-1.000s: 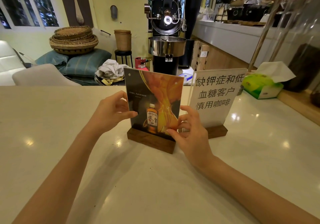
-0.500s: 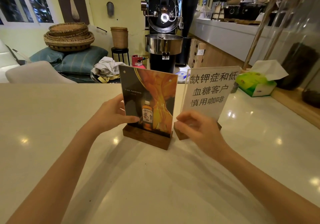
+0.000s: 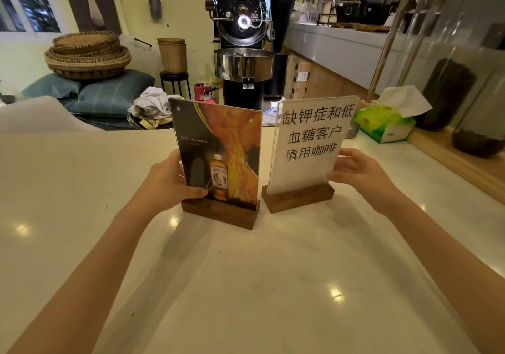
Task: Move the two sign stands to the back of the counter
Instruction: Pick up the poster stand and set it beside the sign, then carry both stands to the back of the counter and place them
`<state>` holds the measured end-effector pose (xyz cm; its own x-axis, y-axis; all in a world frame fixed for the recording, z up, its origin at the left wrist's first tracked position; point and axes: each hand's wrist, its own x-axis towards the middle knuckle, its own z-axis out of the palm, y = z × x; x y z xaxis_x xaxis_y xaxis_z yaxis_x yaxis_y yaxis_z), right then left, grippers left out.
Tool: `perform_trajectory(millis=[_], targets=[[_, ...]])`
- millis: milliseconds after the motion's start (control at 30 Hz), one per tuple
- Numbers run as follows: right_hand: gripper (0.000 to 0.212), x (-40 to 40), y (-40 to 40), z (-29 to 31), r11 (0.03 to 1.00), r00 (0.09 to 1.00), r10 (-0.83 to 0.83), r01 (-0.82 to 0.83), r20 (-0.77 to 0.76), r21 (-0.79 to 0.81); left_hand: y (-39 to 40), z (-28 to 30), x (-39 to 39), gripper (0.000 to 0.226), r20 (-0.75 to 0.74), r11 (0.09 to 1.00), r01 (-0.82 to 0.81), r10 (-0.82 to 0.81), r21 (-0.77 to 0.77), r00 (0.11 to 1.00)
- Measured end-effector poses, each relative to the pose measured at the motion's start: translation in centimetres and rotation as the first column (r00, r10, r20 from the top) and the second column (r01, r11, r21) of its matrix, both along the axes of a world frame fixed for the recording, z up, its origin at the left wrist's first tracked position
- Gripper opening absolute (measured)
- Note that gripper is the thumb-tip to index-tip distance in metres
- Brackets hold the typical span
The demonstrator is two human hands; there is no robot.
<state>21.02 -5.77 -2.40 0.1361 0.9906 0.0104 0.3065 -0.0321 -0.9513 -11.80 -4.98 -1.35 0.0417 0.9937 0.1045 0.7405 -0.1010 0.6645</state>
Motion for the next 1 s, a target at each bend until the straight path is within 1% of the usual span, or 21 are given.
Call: perform_trajectory(millis=[67, 133, 267, 433, 567, 733, 833, 1000], targets=[[0.057, -0.2, 0.4, 0.1, 0.997, 0.997, 0.072, -0.070, 0.040, -0.044, -0.2, -0.6, 0.0, 0.080, -0.012, 1.000, -0.006, 0.006, 0.007, 1.000], [0.054, -0.3, 0.7, 0.5, 0.992, 0.985, 0.121, -0.116, 0.120, -0.049, -0.3, -1.1, 0.0, 0.079, -0.008, 0.999, -0.017, 0.017, 0.028, 1.000], [0.048, -0.1, 1.2, 1.5, 0.984, 0.954, 0.178, -0.169, 0.241, -0.060, -0.6, -1.3, 0.9, 0.082, 0.019, 0.995, -0.082, 0.081, 0.065, 0.997], [0.047, 0.4, 1.3, 2.1, 0.977, 0.937, 0.214, -0.200, 0.276, -0.079, -0.5, -1.4, 1.7, 0.082, 0.003, 0.991, -0.105, 0.105, 0.083, 0.994], [0.050, 1.8, 1.1, 2.2, 0.978, 0.938, 0.204, -0.187, 0.279, -0.087, 0.3, -1.3, 2.9, 0.081, 0.002, 0.990, -0.097, 0.097, 0.098, 0.995], [0.050, 4.7, 0.6, 2.4, 0.985, 0.919, 0.168, -0.140, 0.356, -0.106, 1.9, -1.2, 6.0, 0.081, 0.008, 0.995, -0.034, 0.034, 0.091, 0.999], [0.049, 6.9, 0.1, 2.5, 0.992, 0.912, 0.112, -0.082, 0.395, -0.090, 3.0, -1.2, 8.1, 0.080, 0.009, 0.997, 0.002, -0.003, 0.082, 1.000], [0.045, 10.5, -0.7, 2.4, 0.998, 0.905, 0.018, 0.007, 0.424, -0.057, 5.1, -1.1, 12.1, 0.081, 0.010, 0.989, 0.085, -0.087, 0.119, 0.996]])
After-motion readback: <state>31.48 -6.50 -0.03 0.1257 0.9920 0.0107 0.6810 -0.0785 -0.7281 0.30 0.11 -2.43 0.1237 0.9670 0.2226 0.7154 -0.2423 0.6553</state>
